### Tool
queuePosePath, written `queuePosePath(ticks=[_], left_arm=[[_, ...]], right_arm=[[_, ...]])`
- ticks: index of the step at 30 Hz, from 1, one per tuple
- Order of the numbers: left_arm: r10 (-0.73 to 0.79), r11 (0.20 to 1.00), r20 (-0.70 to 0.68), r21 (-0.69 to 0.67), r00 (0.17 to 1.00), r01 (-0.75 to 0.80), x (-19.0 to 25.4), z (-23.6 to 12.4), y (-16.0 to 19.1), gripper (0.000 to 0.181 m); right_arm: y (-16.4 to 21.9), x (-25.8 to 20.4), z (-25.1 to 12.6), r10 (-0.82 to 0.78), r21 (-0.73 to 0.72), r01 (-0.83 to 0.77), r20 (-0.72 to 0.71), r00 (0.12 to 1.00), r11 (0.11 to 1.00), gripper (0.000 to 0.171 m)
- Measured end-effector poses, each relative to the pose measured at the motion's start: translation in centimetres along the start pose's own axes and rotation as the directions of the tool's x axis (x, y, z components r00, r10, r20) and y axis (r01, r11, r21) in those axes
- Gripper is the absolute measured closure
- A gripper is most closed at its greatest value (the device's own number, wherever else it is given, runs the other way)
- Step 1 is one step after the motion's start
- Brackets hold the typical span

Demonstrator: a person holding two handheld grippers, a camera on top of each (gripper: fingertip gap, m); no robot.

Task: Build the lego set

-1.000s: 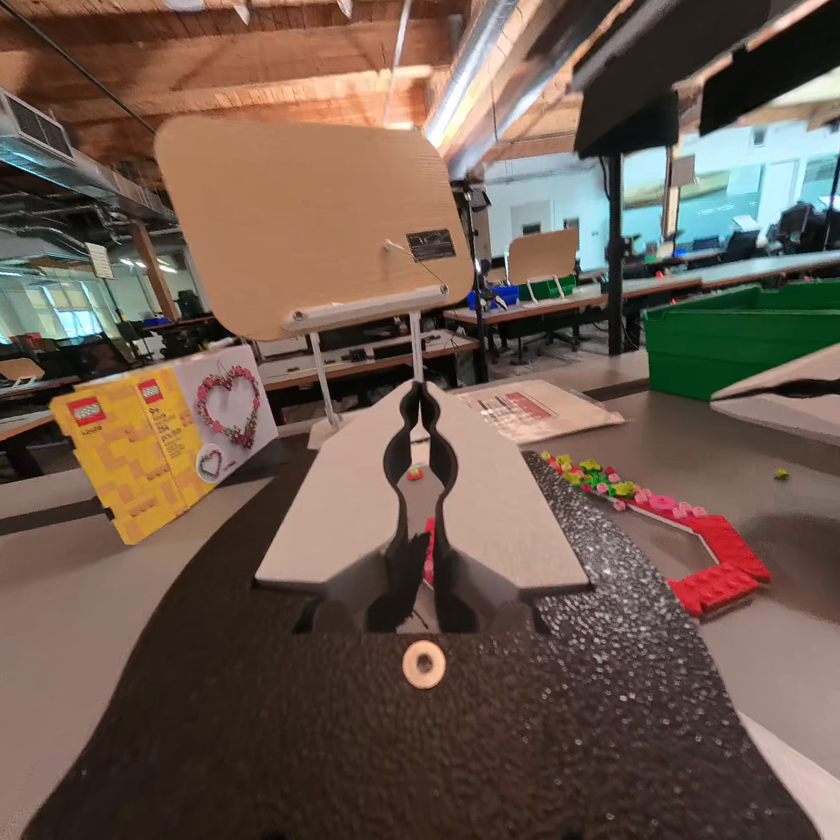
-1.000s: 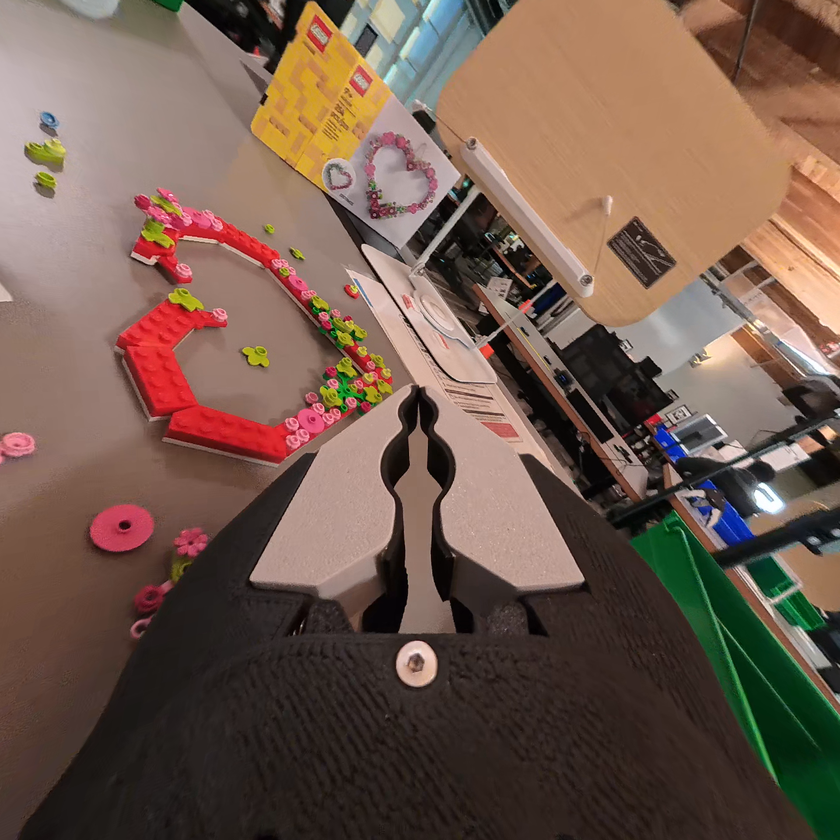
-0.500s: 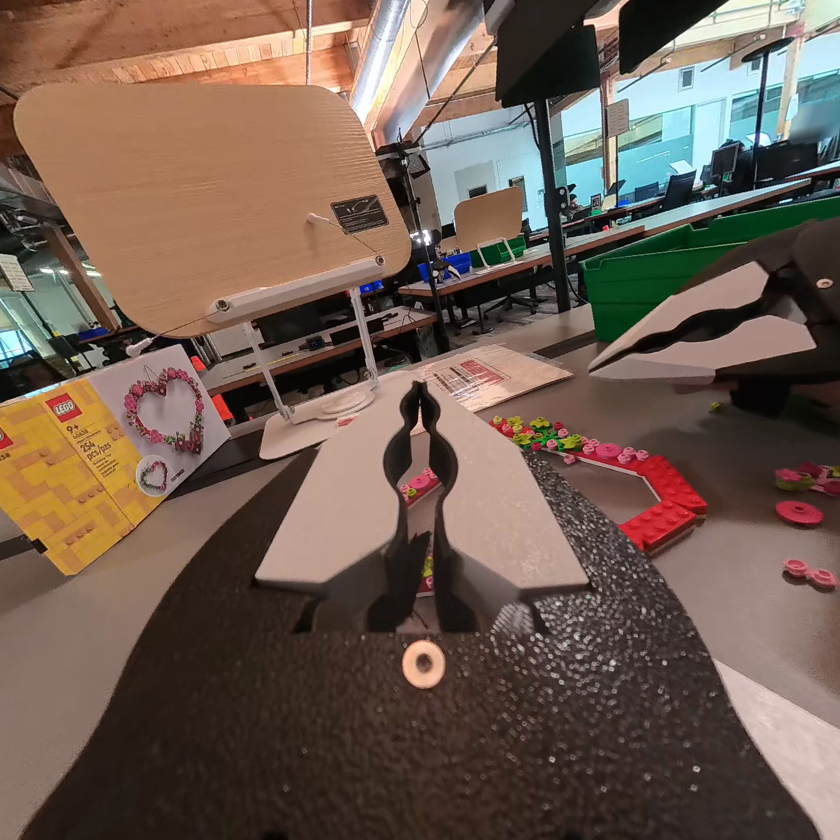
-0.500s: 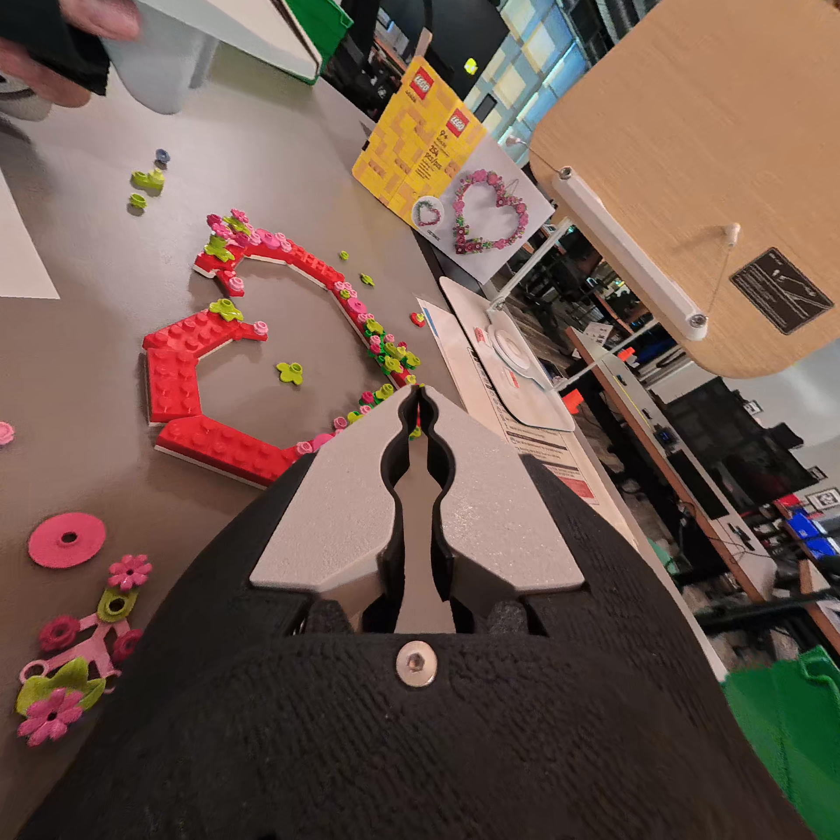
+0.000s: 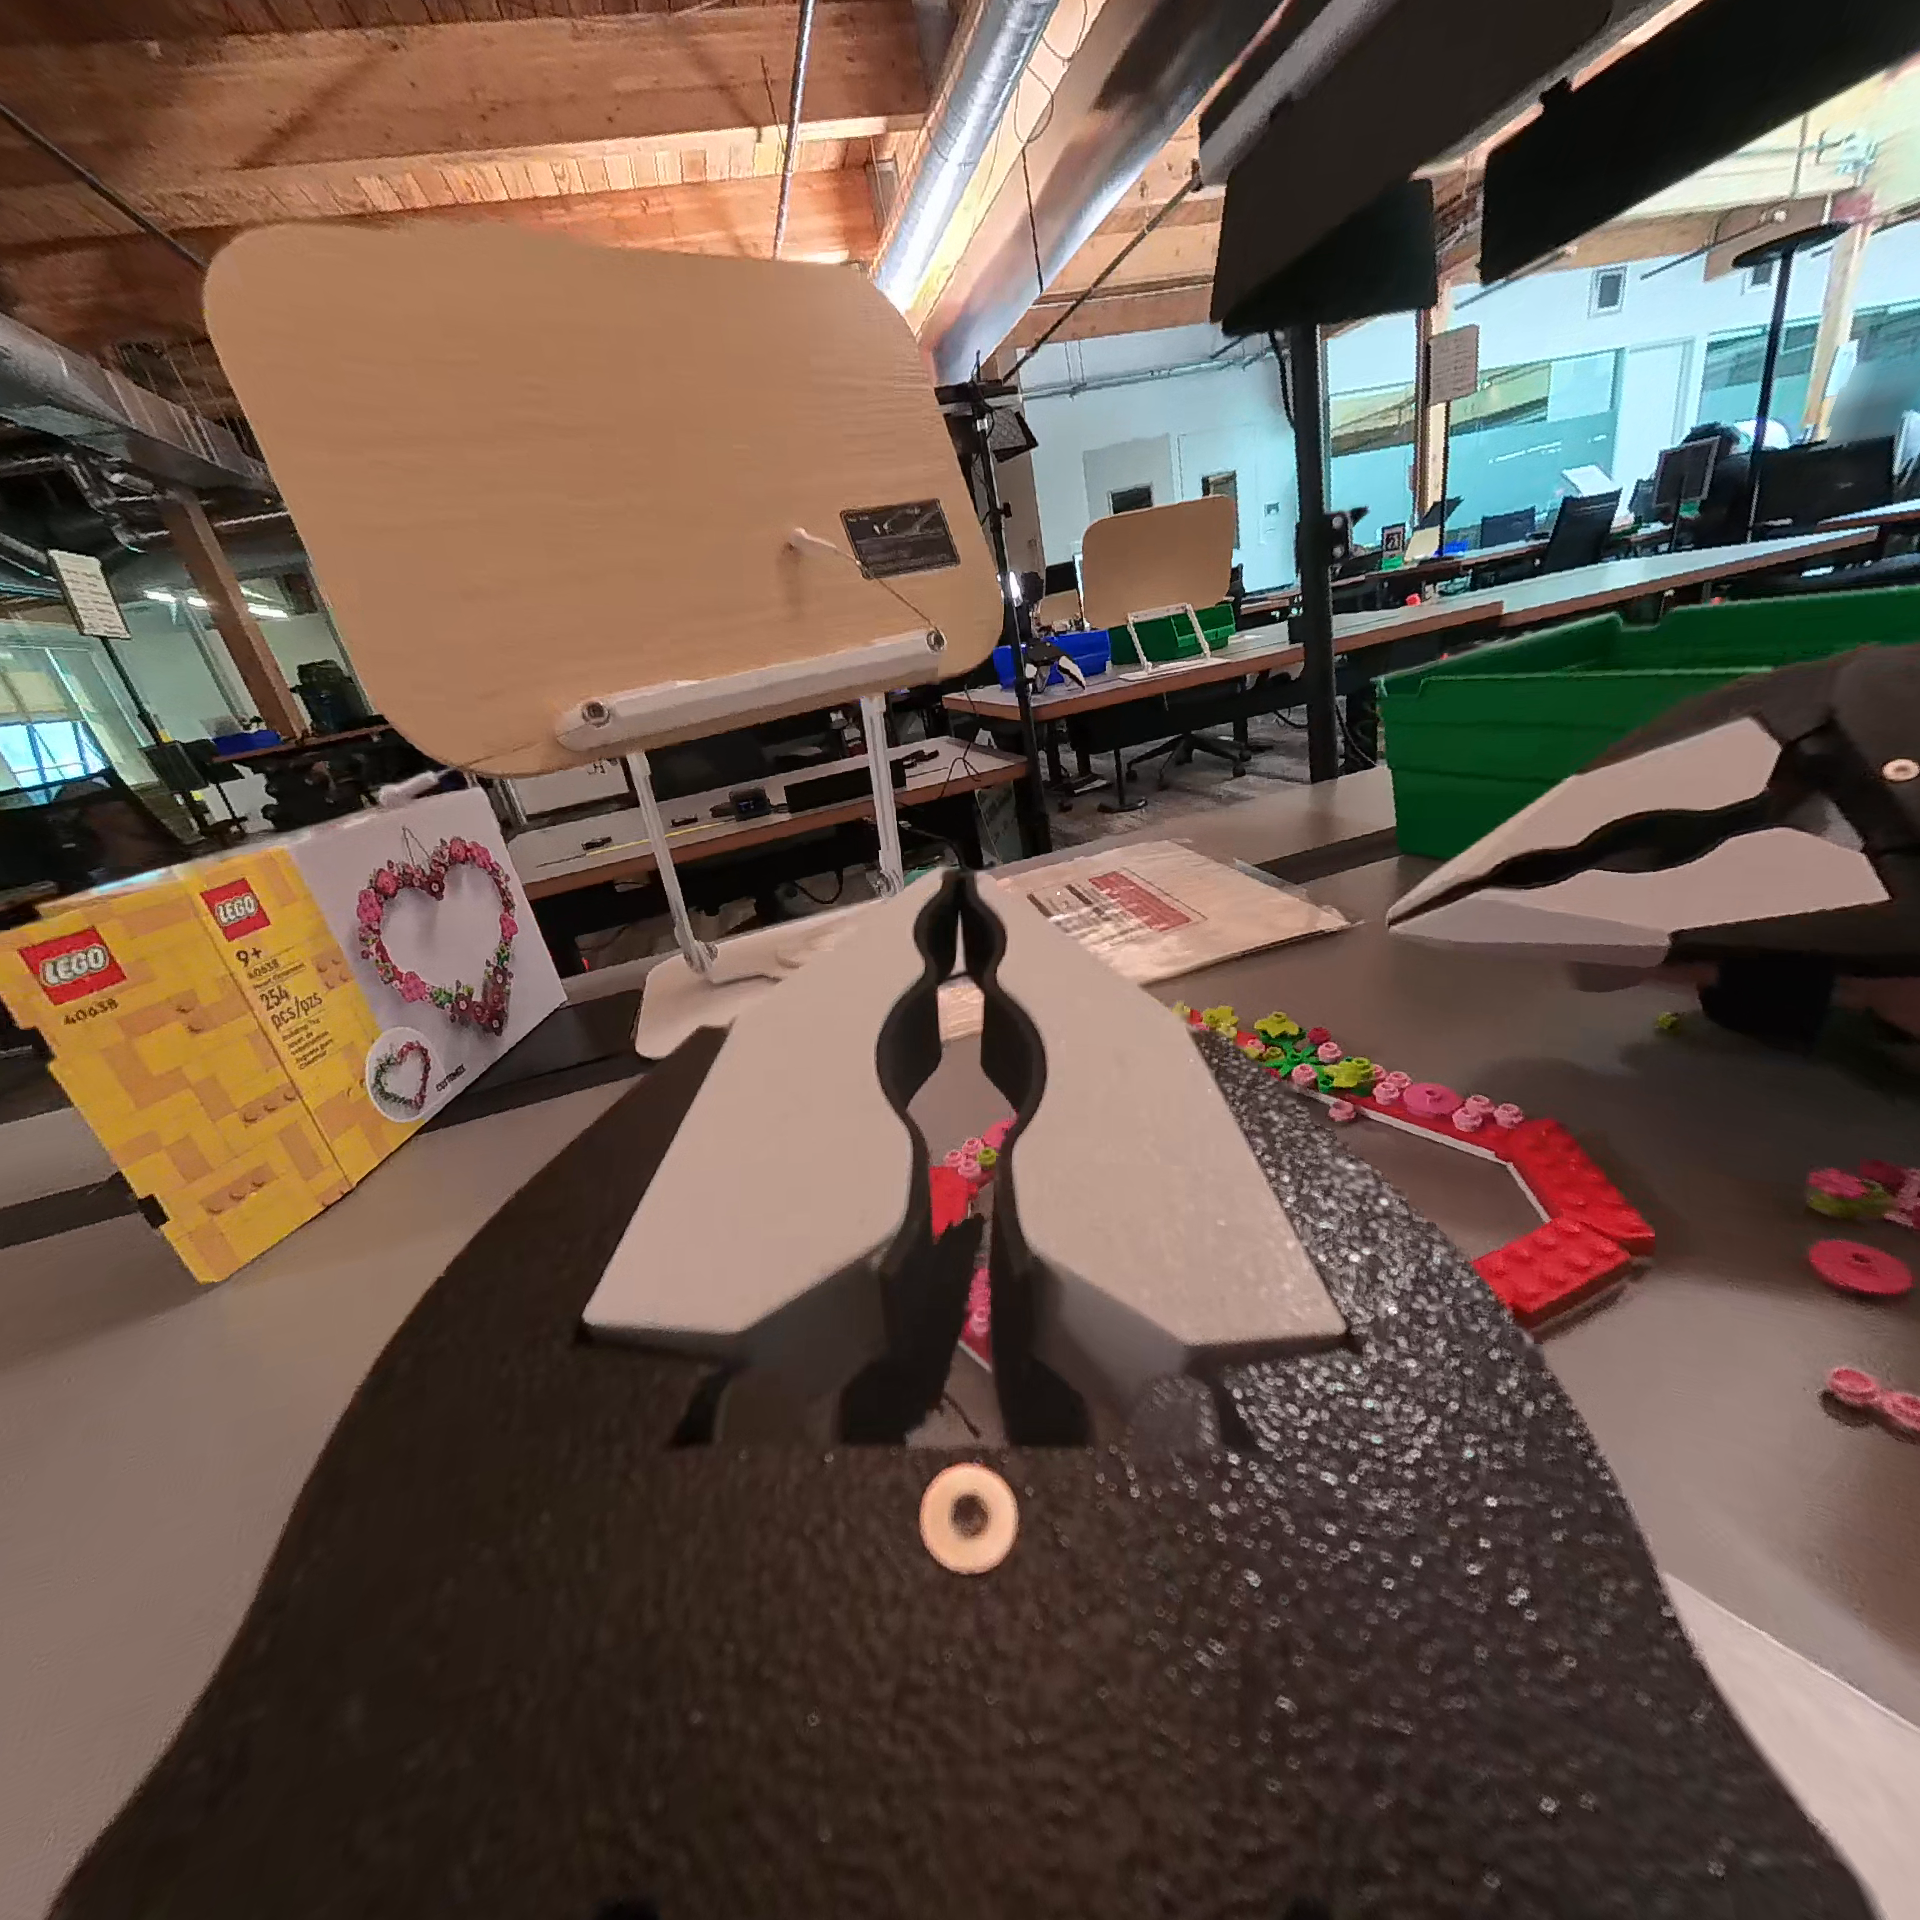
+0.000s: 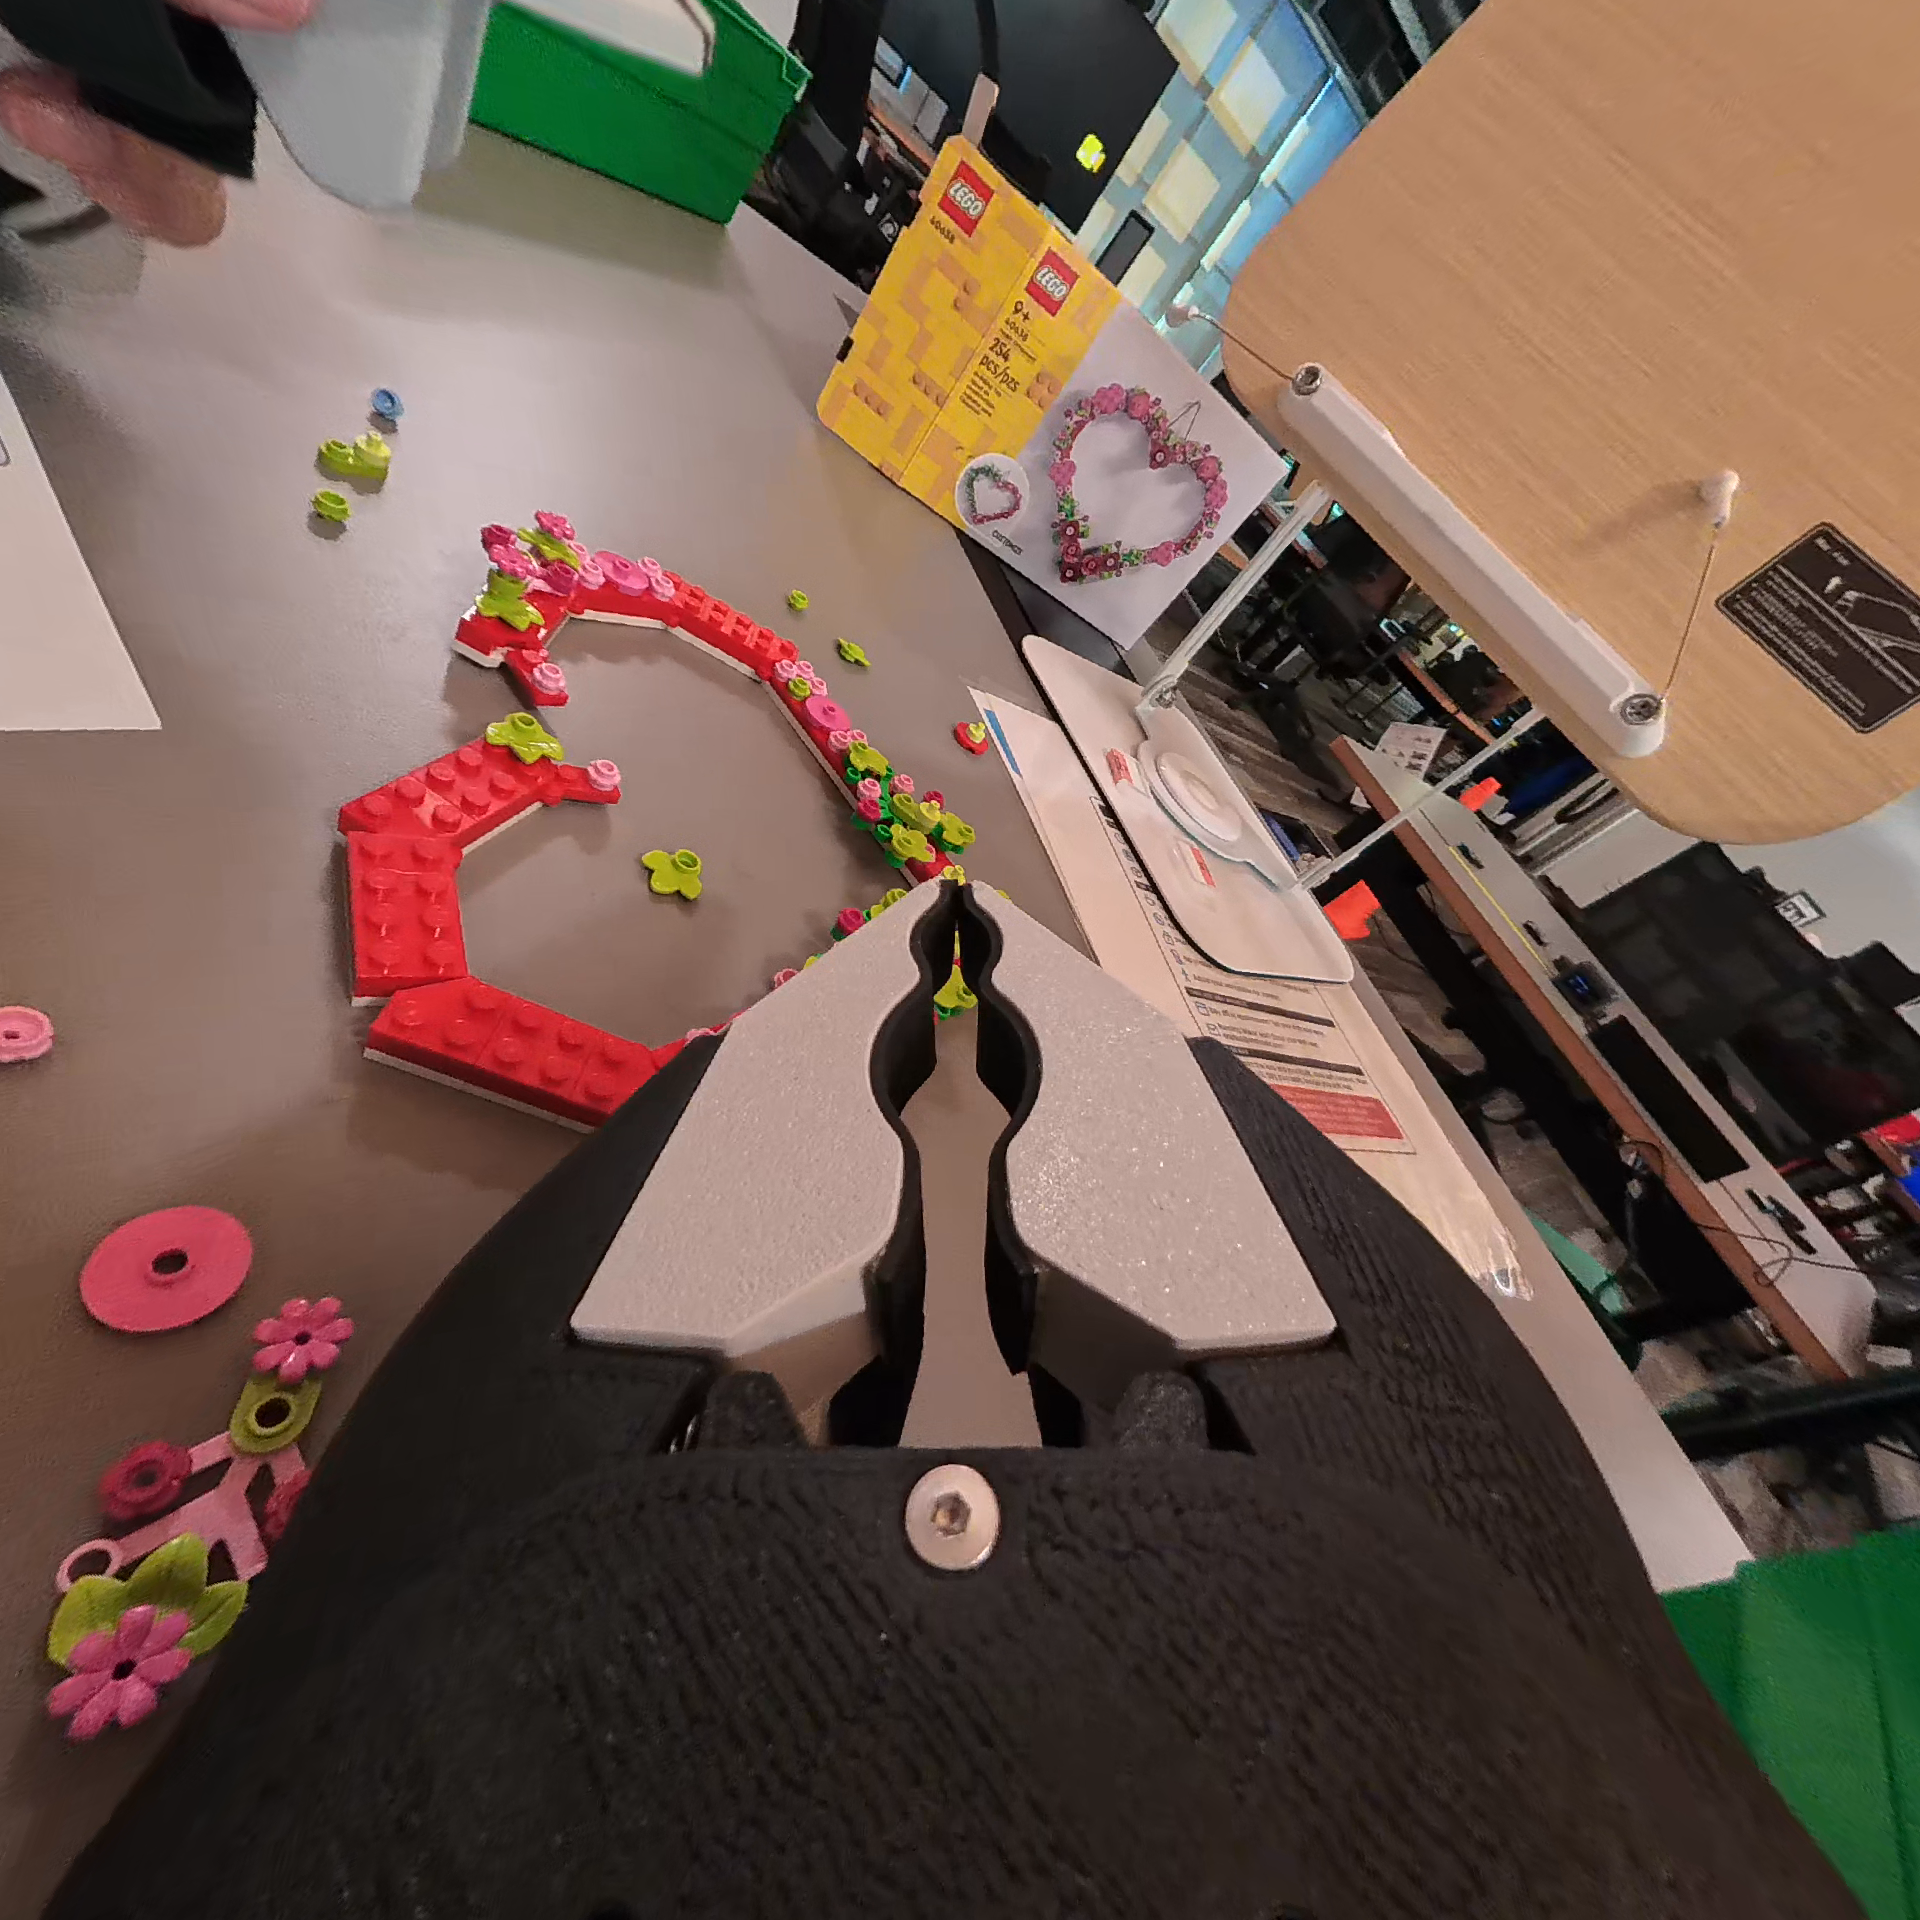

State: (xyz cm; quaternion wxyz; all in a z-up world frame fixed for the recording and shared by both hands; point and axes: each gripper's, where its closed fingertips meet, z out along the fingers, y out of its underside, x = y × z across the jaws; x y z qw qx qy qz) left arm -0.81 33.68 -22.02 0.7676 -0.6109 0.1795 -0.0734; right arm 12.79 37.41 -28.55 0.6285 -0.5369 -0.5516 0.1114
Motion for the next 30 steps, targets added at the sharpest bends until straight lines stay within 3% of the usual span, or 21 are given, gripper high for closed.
queuePosePath(ticks=[9,16,20,26,30], left_arm=[[-0.077,0.996,0.046,0.056,0.996,0.074,-3.0,-1.6,-5.7,0.181],[-0.137,0.988,-0.023,-0.071,0.99,0.135,-3.0,-5.0,-3.2,0.181],[-0.21,0.977,-0.041,-0.047,0.977,0.208,-3.5,-7.8,-0.9,0.181],[-0.006,0.999,0.076,0.049,0.997,0.002,-3.0,-10.0,-1.3,0.181],[0.046,0.999,0.082,0.012,0.996,-0.047,-3.4,-9.8,-0.5,0.181]], right_arm=[[0.3,-0.1,-0.1,-0.024,-0.009,0.024,-0.002,1.0,1.0,0.171],[0.0,-0.2,-0.1,-0.042,0.006,0.042,-0.001,0.999,0.999,0.171],[0.0,-0.3,-0.1,-0.047,0.008,0.047,0.003,0.999,0.999,0.171],[0.1,-0.2,-0.1,-0.041,0.005,0.041,0.005,0.999,0.999,0.171],[0.0,-0.2,-0.1,-0.033,0.008,0.033,0.007,0.999,0.999,0.171]])
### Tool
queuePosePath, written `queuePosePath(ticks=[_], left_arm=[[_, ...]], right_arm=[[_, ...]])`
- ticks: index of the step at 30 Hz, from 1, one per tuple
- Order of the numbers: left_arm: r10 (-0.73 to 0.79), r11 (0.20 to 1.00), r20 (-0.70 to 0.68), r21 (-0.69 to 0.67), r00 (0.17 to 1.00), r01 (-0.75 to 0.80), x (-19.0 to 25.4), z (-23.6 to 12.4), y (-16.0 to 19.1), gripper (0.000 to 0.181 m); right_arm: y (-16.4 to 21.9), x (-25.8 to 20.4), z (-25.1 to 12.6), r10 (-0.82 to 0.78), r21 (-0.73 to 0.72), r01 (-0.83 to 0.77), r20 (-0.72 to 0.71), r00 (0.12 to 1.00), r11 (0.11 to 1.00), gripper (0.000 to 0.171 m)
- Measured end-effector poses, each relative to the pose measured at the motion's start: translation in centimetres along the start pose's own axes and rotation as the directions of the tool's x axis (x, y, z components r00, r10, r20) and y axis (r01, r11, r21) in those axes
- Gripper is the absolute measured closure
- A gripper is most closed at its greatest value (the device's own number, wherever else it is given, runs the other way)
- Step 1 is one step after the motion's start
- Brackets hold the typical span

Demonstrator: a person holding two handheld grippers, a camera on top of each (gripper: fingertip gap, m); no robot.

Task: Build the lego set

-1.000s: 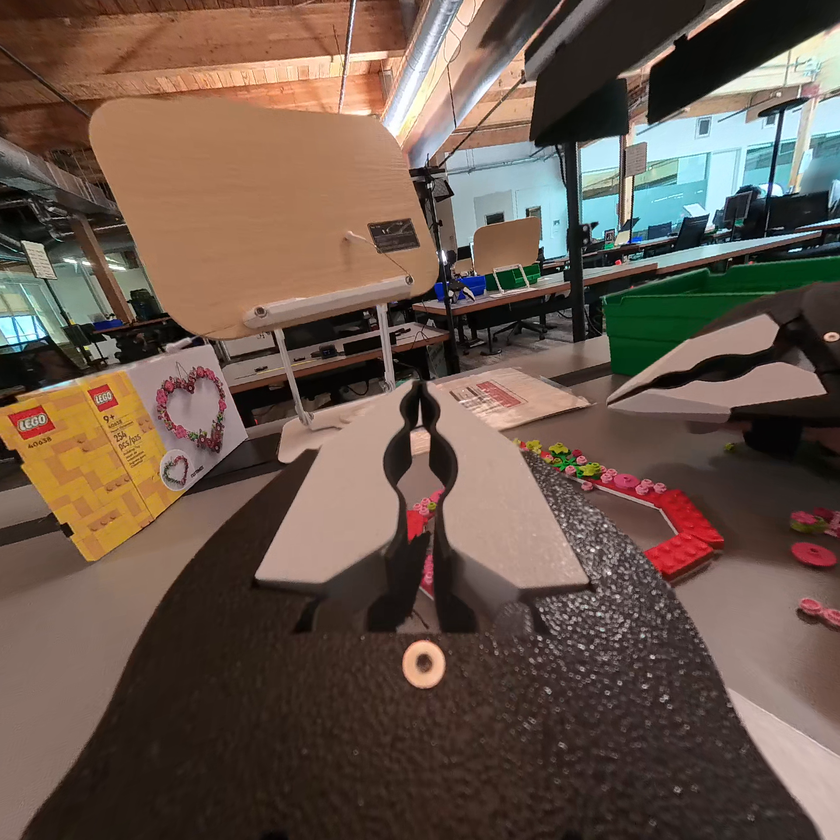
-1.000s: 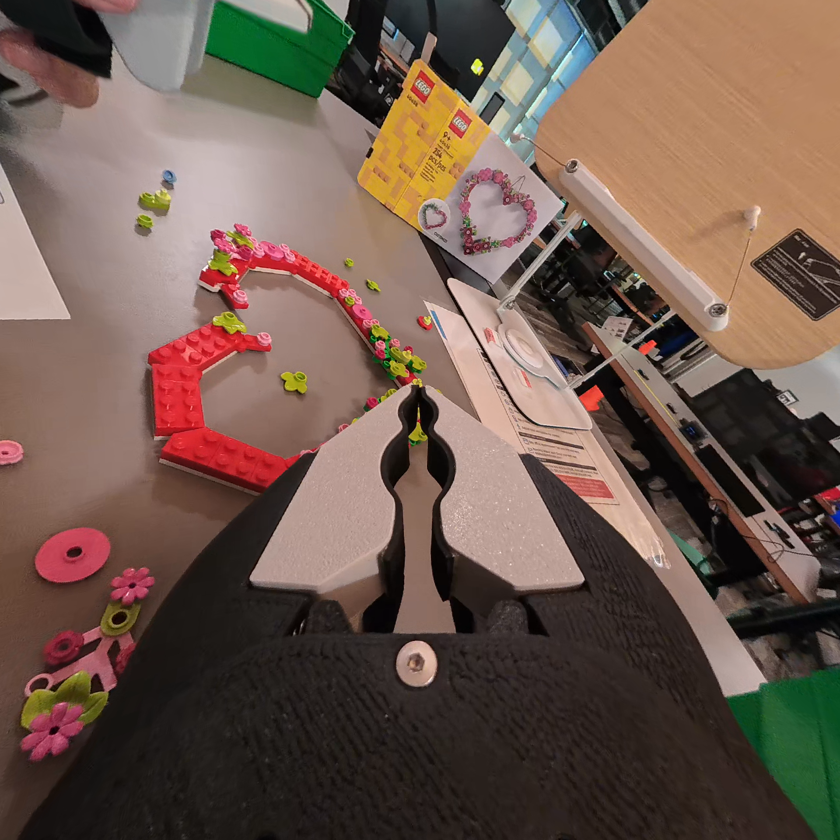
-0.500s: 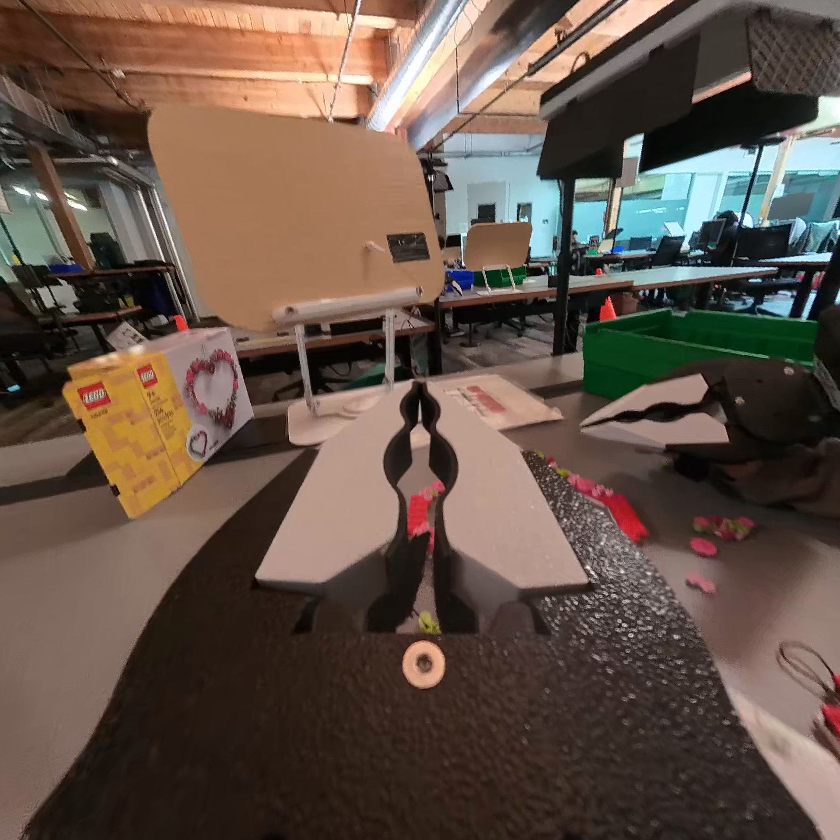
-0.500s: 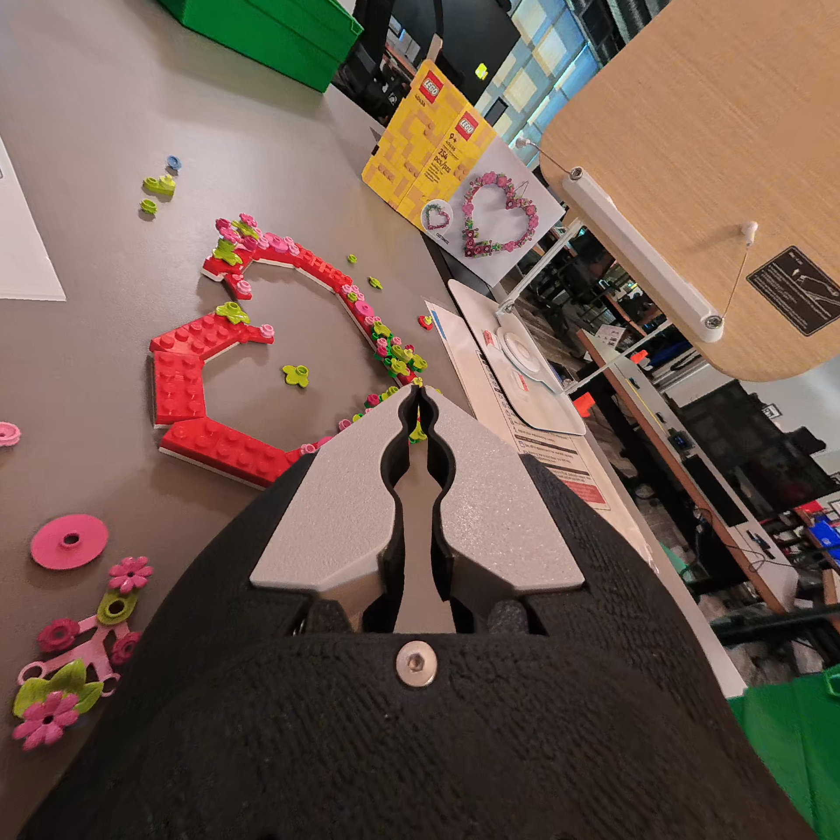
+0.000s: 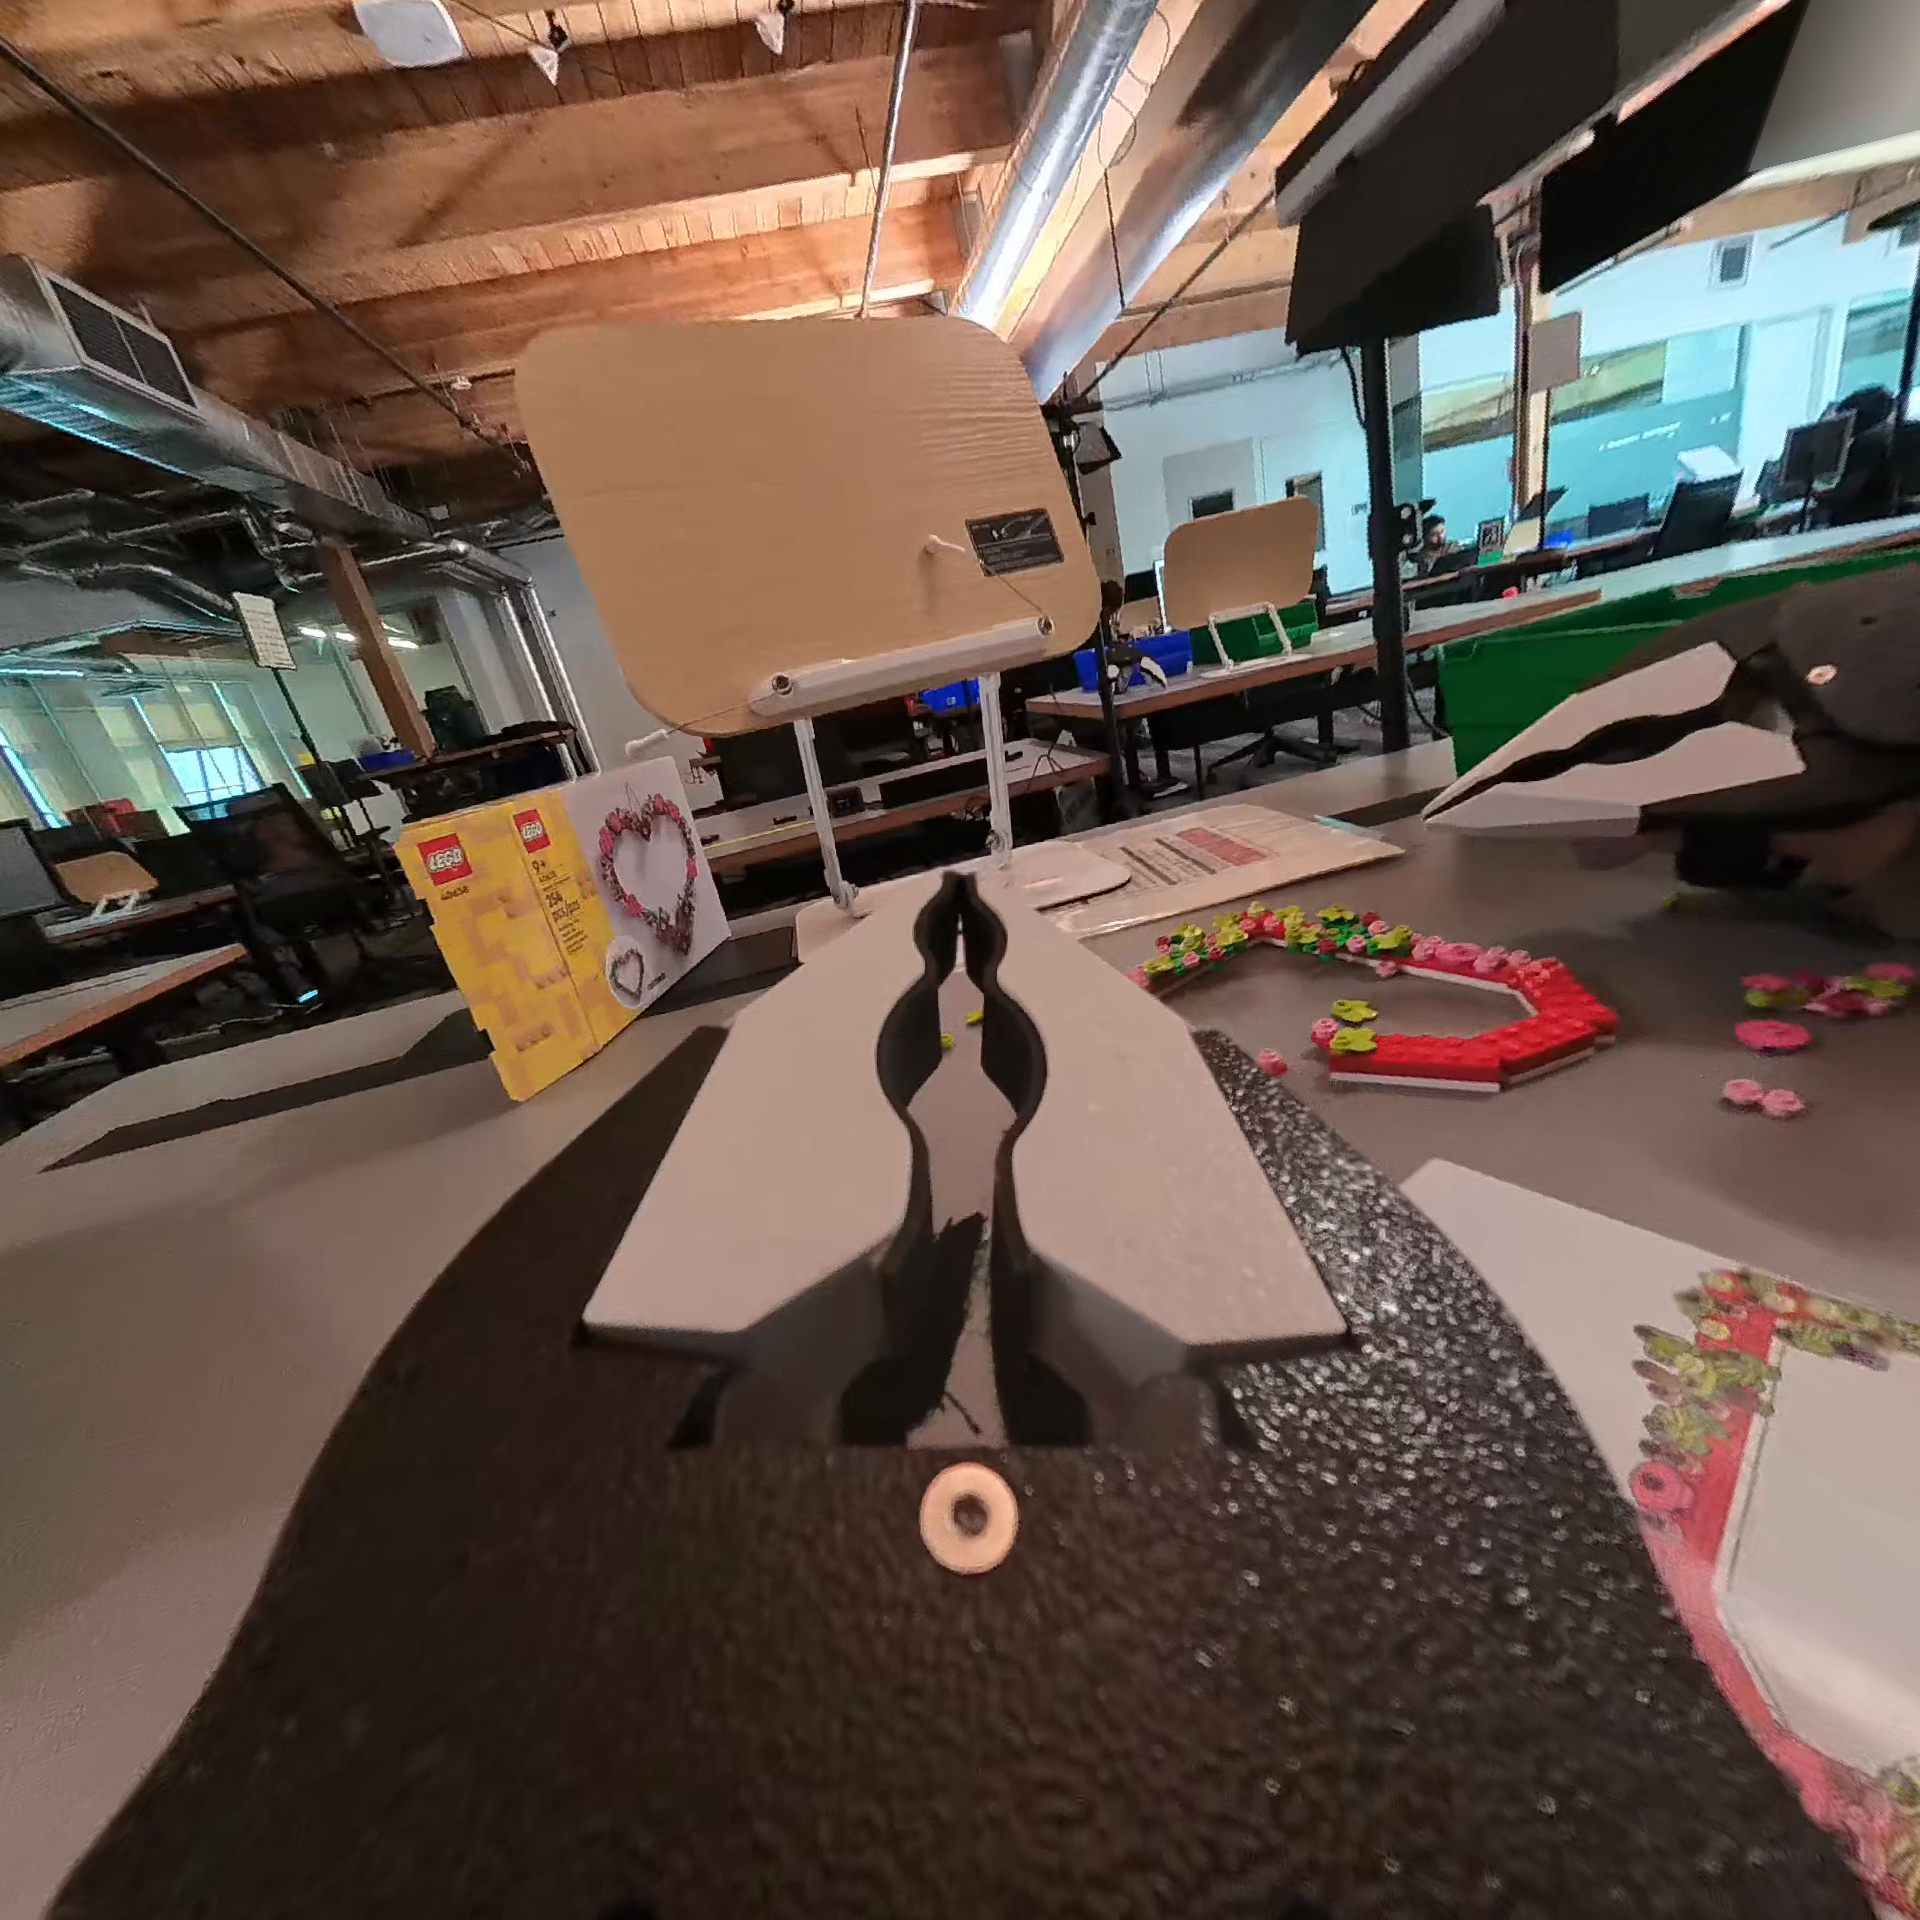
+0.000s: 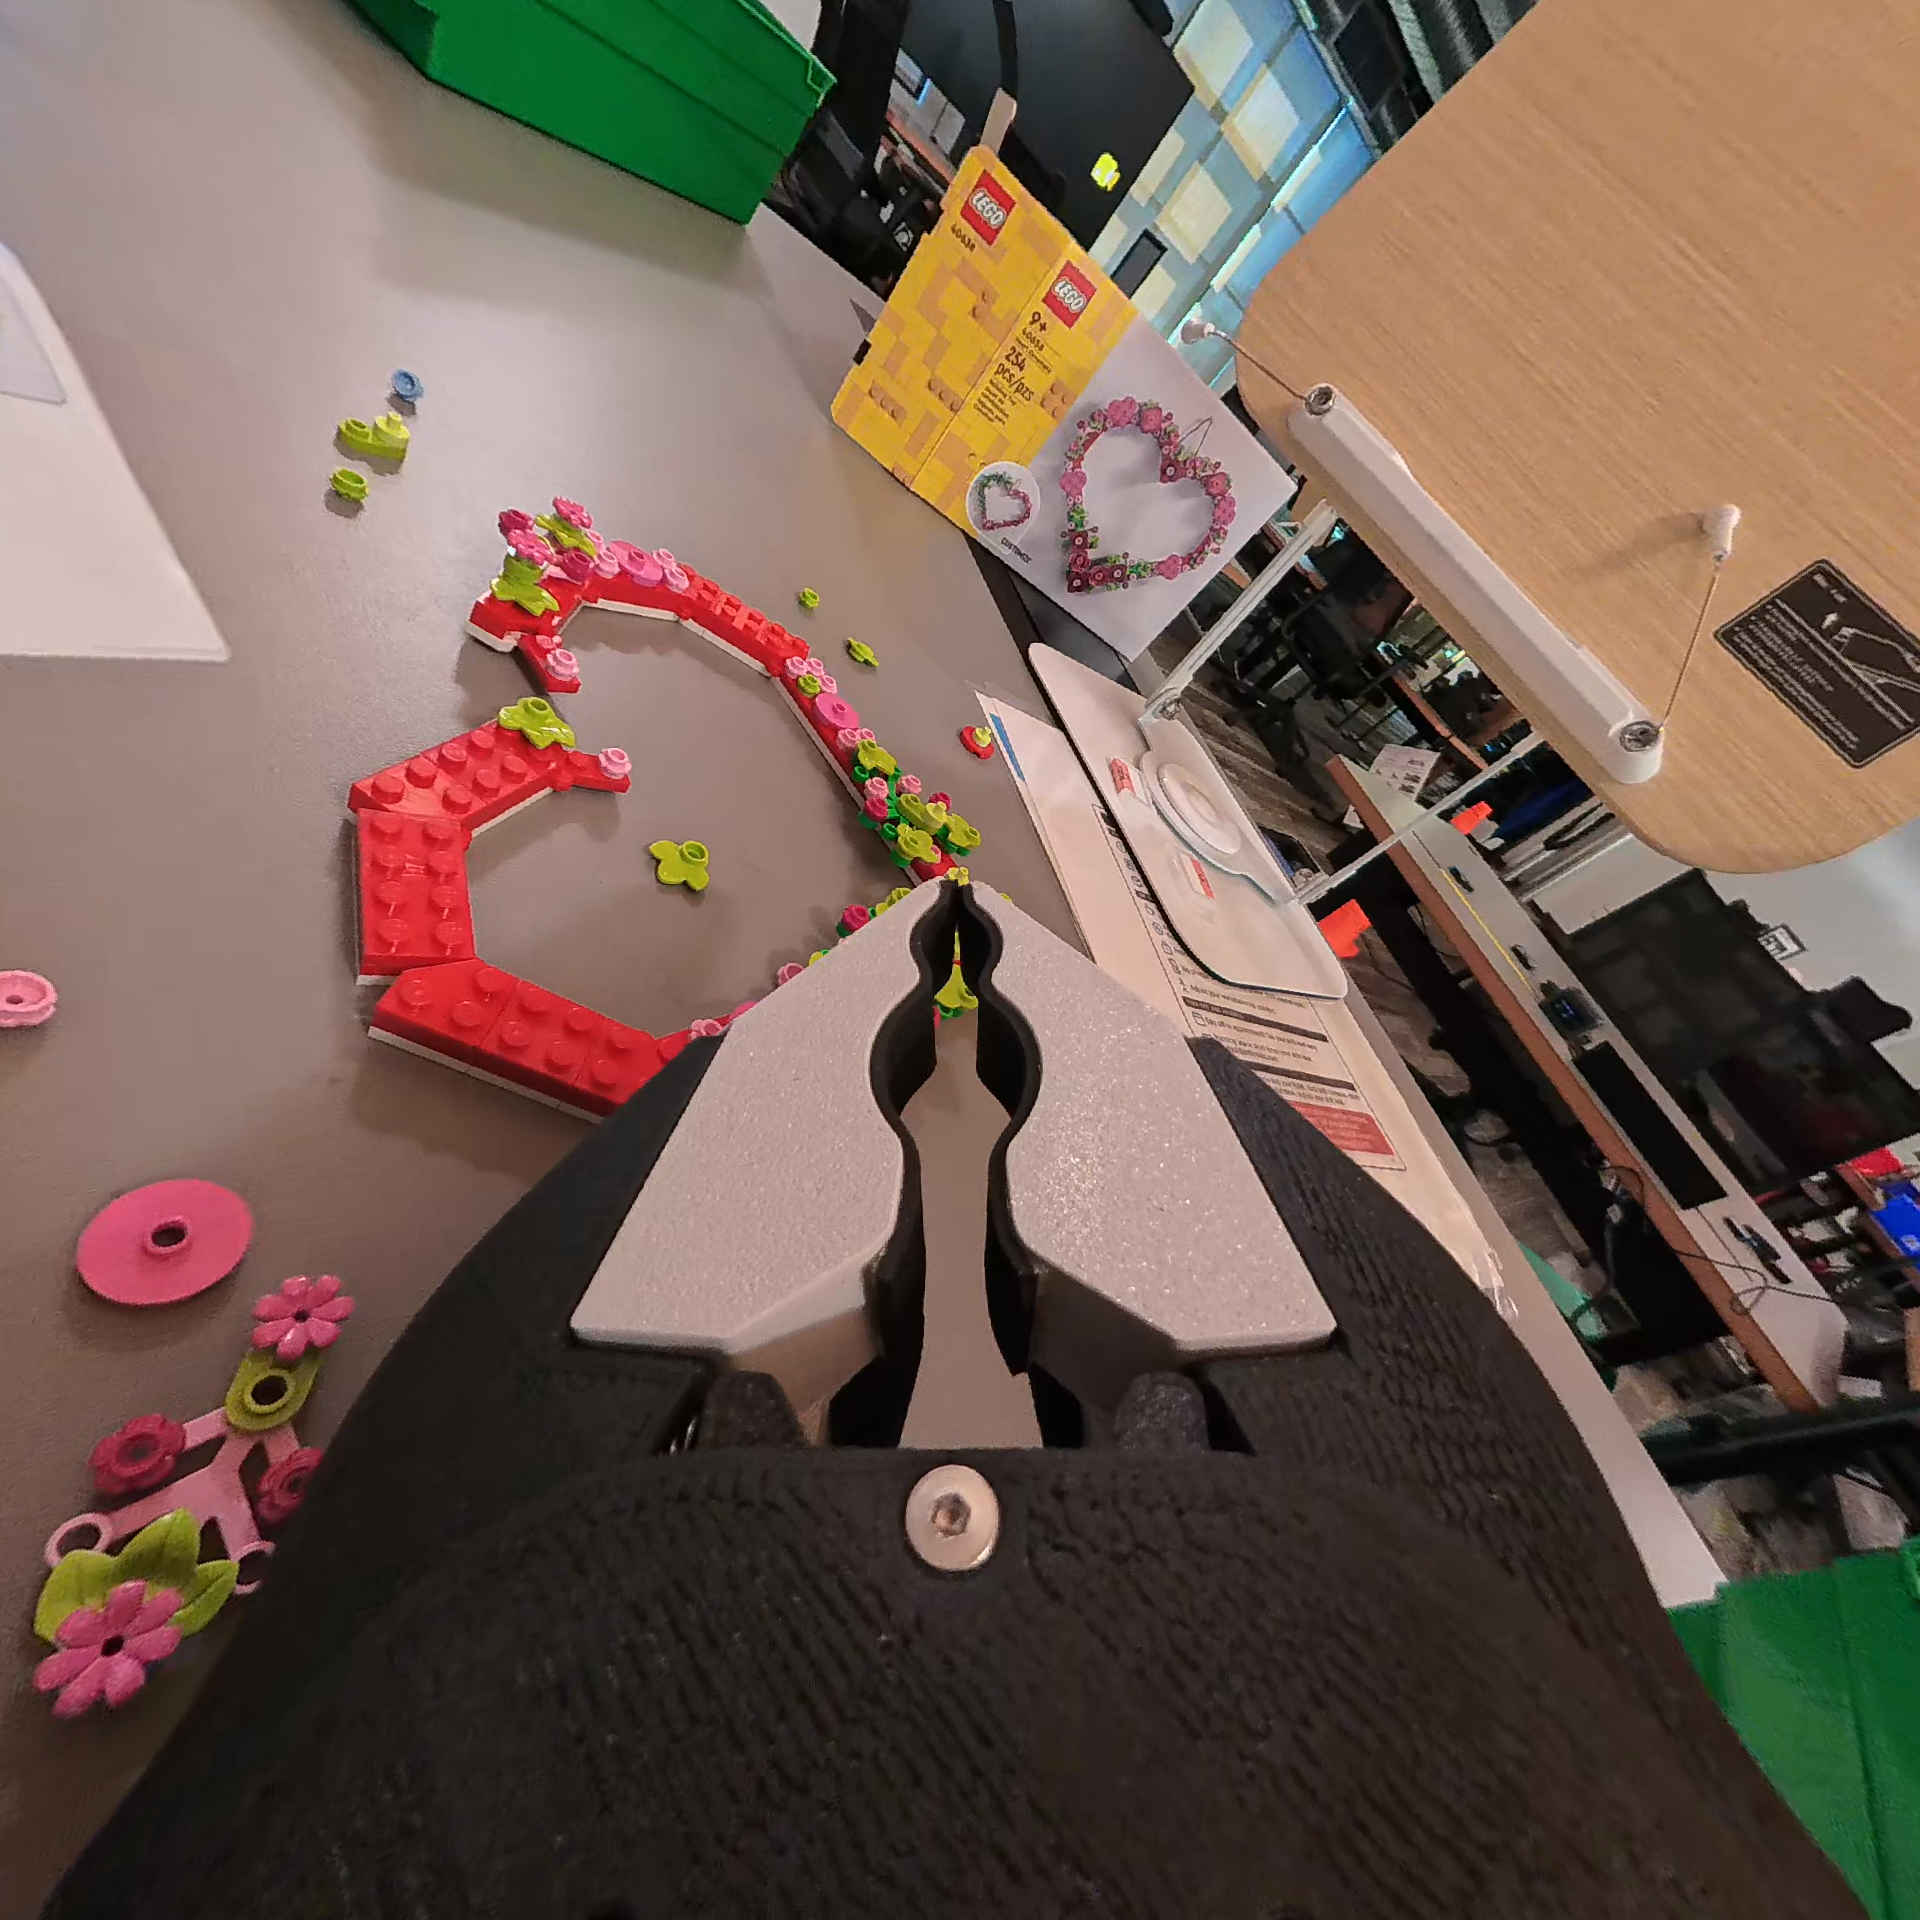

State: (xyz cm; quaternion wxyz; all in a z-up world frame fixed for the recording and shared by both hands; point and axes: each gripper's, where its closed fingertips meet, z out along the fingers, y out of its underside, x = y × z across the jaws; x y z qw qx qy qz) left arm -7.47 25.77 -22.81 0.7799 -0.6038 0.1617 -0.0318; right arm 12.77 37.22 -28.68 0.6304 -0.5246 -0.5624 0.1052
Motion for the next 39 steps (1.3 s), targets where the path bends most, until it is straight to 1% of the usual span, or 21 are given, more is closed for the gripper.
queuePosePath(ticks=[2,12,20,26,29,33,35,39], left_arm=[[0.016,1.0,0.002,-0.008,1.0,-0.016,-0.2,0.1,0.2,0.181],[0.002,1.0,-0.016,-0.017,1.0,-0.003,-0.5,0.2,0.5,0.181],[-0.055,0.998,0.003,0.011,0.998,0.055,-1.6,0.0,0.2,0.181],[-0.034,0.999,0.003,0.005,0.999,0.034,-1.5,0.1,0.3,0.181],[-0.024,1.0,-0.001,0.003,1.0,0.024,-1.3,0.1,0.3,0.181],[-0.007,1.0,-0.004,0.005,1.0,0.007,-1.2,0.1,0.3,0.181],[-0.001,1.0,-0.004,0.011,1.0,0.001,-1.1,0.0,0.1,0.181],[0.003,1.0,-0.007,0.018,1.0,-0.003,-1.1,0.0,0.0,0.181]], right_arm=[[0.0,0.0,0.0,0.002,0.0,-0.002,0.001,1.0,1.0,0.171],[-0.1,0.0,-0.1,0.01,0.008,-0.01,0.005,1.0,1.0,0.171],[-0.1,0.2,-0.1,0.021,0.007,-0.021,-0.001,1.0,1.0,0.171],[0.0,0.3,-0.1,0.018,0.003,-0.018,-0.009,1.0,1.0,0.171],[-0.5,0.0,-0.2,-0.032,0.018,0.032,-0.017,0.999,0.999,0.171],[-0.7,-0.9,0.0,-0.124,-0.002,0.124,-0.008,0.992,0.992,0.171],[-0.6,-0.8,0.0,-0.126,-0.009,0.126,-0.013,0.992,0.992,0.171],[-0.2,0.1,-0.1,-0.079,-0.016,0.079,-0.037,0.996,0.997,0.171]])
